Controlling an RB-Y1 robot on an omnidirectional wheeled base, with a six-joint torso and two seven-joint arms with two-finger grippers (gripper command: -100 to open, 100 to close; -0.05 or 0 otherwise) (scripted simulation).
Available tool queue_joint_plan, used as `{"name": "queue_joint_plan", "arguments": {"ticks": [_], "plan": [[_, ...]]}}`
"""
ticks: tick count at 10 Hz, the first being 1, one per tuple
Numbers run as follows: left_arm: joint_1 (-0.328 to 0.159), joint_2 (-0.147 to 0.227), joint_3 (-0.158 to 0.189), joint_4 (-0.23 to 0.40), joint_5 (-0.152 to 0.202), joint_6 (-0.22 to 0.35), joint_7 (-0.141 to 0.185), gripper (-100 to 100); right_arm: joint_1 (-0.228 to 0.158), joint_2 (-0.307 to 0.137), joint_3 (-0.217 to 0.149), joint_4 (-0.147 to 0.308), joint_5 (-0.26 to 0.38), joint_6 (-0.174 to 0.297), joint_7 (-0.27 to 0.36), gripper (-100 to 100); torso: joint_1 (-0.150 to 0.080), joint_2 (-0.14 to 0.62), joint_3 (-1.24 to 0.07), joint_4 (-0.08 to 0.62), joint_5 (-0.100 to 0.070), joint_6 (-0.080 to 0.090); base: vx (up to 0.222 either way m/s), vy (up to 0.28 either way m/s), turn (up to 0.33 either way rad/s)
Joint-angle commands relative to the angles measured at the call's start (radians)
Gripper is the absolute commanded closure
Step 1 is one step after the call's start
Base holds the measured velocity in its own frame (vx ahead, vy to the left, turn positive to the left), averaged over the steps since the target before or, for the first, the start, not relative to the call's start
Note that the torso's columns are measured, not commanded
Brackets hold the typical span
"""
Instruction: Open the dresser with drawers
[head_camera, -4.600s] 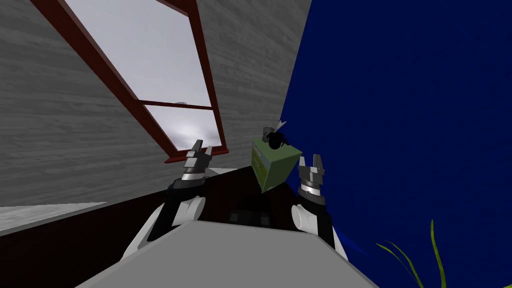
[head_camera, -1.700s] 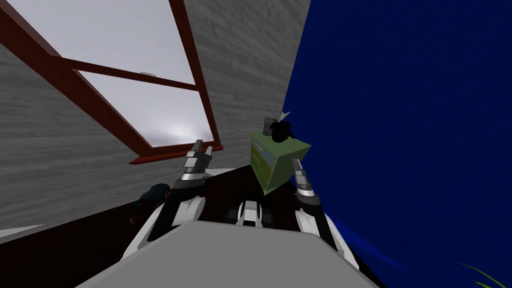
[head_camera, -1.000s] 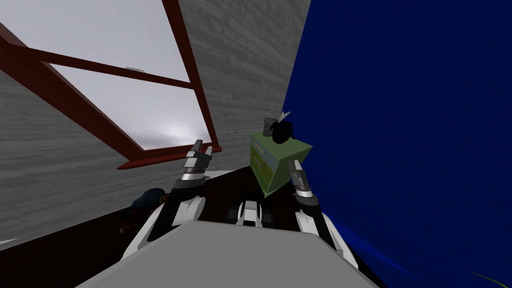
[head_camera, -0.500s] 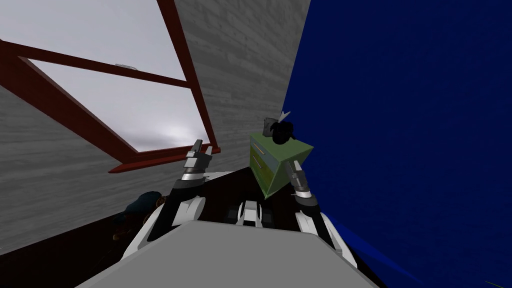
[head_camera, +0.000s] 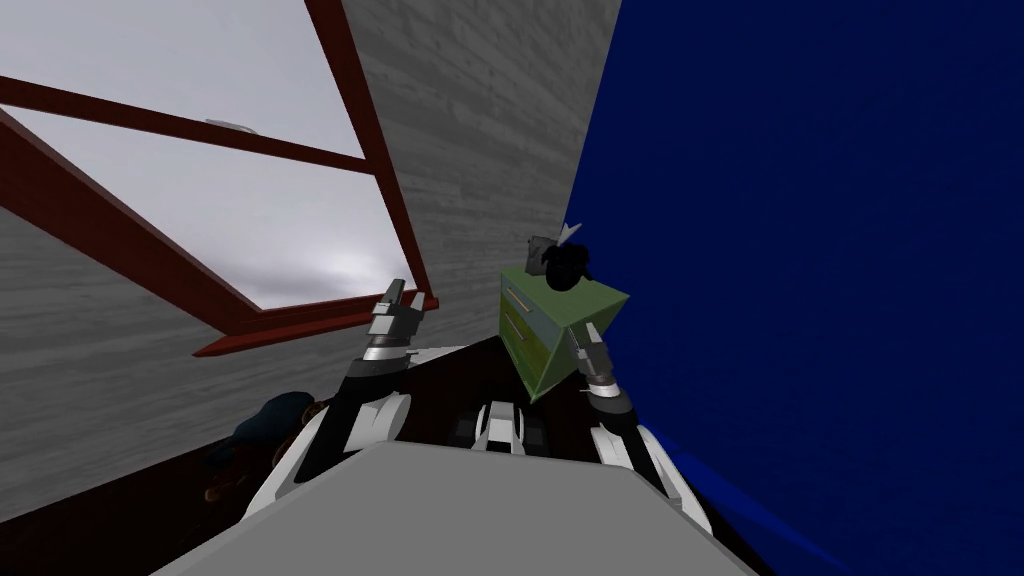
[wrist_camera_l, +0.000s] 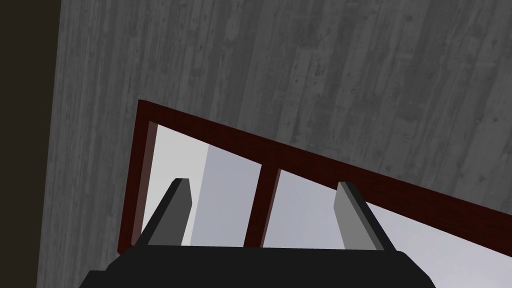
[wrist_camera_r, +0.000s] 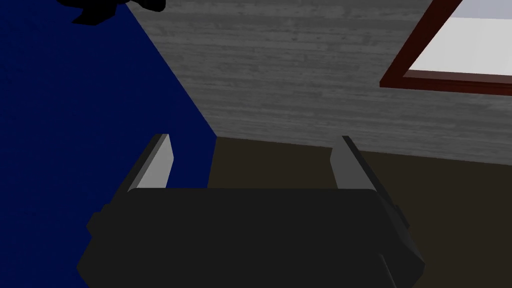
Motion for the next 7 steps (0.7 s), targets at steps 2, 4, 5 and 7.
{"name": "queue_joint_plan", "arguments": {"ticks": [2,4,5,7], "plan": [[0.0,0.0,0.0,0.0,0.0,0.0,0.0,0,-0.004,-0.015,0.003,0.023,0.017,-0.012,0.095,-100,0.0,0.001,0.001,0.0,0.0,0.0,0.06,0.027,-0.038],[0.0,0.0,0.0,0.0,0.0,0.0,0.0,0,-0.006,-0.027,0.008,0.043,0.034,-0.022,0.144,-100,0.0,0.002,0.001,0.0,0.0,0.0,0.048,0.025,-0.023],[0.0,0.0,0.0,0.0,0.0,0.0,0.0,0,-0.006,-0.027,0.008,0.043,0.034,-0.022,0.17,-100,0.0,0.001,0.001,0.0,0.0,0.0,0.073,0.029,-0.028],[0.0,0.0,0.0,0.0,0.0,0.0,0.0,0,-0.008,-0.038,0.013,0.064,0.051,-0.031,0.219,-100,0.0,0.002,0.001,0.0,0.0,0.0,0.057,0.022,-0.021]]}}
